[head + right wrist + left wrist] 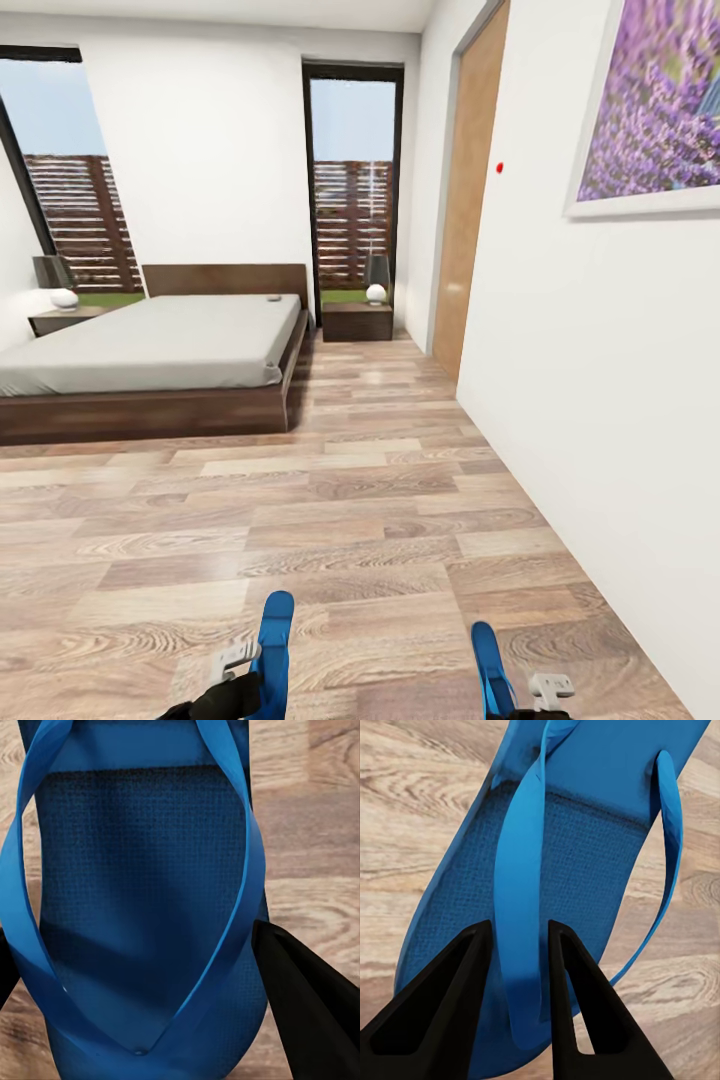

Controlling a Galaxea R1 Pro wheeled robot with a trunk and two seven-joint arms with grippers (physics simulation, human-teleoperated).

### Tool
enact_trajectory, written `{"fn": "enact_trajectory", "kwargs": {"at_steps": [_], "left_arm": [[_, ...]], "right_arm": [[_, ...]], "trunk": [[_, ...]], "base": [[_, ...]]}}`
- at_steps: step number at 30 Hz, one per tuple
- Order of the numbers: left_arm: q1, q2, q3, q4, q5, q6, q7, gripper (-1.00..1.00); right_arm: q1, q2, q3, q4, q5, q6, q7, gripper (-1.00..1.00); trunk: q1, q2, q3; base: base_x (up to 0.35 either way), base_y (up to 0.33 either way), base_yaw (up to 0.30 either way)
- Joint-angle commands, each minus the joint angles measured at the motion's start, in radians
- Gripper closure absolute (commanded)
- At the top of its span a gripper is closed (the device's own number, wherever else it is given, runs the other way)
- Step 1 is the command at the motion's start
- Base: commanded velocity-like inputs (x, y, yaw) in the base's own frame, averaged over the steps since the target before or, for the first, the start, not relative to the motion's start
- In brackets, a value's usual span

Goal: In the bedroom, move the book from the bed onto either nightstand, and place the two sandals side by side next to the bed.

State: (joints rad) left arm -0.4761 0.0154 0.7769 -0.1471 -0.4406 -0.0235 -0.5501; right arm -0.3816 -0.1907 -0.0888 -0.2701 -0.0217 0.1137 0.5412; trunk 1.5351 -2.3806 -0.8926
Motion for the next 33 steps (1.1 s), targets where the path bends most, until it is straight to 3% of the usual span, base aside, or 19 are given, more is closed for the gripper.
{"fn": "enact_trajectory", "kwargs": {"at_steps": [1, 33], "left_arm": [[-0.001, 0.0, 0.009, 0.0, -0.01, -0.003, -0.004, 1.0], [-0.001, 0.0, 0.01, 0.0, -0.01, -0.003, -0.004, 1.0]], "right_arm": [[0.0, 0.0, -0.009, -0.002, -0.003, 0.011, 0.006, 1.0], [0.0, 0.0, -0.009, -0.002, -0.003, 0.011, 0.006, 1.0]], "trunk": [[0.0, 0.0, -0.003], [0.0, 0.0, -0.042]], "base": [[0.0, 0.0, 0.0], [0.0, 0.0, 0.0]]}}
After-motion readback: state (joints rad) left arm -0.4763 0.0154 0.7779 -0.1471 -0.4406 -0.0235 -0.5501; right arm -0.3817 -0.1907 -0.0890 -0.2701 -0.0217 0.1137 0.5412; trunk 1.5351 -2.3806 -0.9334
